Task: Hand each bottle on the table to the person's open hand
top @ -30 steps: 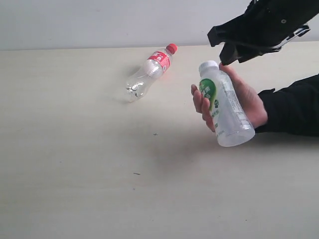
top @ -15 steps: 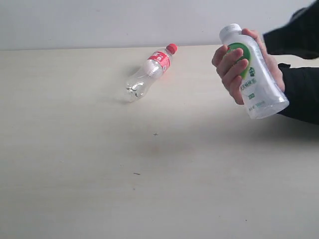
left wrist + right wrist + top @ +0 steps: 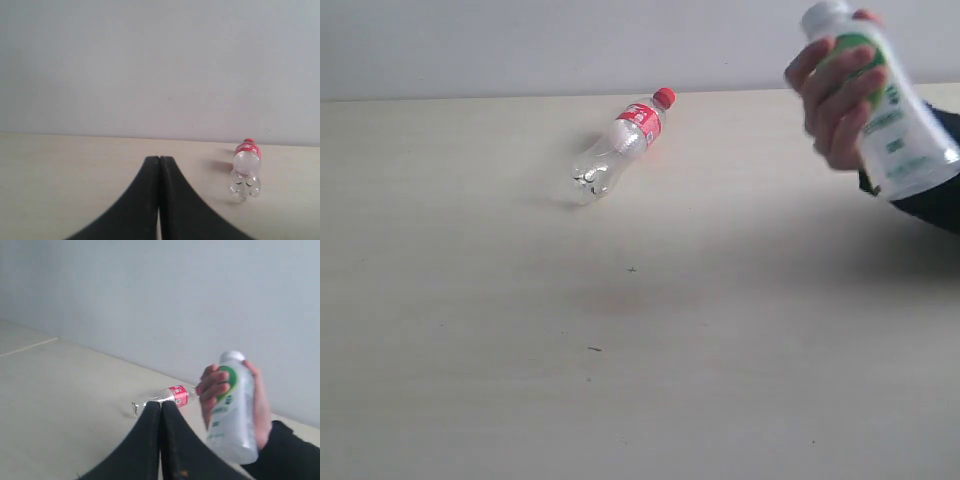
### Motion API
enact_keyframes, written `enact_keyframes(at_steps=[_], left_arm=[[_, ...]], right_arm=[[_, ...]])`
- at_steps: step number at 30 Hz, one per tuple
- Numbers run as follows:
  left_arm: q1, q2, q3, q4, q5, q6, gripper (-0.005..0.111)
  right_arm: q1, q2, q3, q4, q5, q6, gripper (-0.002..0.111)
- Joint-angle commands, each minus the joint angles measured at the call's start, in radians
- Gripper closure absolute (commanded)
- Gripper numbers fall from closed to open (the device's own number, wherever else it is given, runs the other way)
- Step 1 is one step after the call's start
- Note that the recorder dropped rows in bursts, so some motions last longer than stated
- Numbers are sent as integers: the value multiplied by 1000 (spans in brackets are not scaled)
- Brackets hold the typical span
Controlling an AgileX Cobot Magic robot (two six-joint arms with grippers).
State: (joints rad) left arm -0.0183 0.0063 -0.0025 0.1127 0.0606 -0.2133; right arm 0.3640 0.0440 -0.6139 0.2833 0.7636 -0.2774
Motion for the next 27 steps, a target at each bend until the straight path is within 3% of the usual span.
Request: enact_keyframes(at_steps=[1,8,19,27], left_arm=[[-1,-6,3,3,1,1,107],[-1,-6,3,3,12,1,107],[-1,-6,3,3,12,1,107],[-1,-6,3,3,12,1,107]], right_arm=[[27,-44,35,-58,96,-15,108],[62,-44,106,-82,-25,11,108],[72,-44,156,-69,-11,18,108],[72,-44,264,-110,-193,12,108]])
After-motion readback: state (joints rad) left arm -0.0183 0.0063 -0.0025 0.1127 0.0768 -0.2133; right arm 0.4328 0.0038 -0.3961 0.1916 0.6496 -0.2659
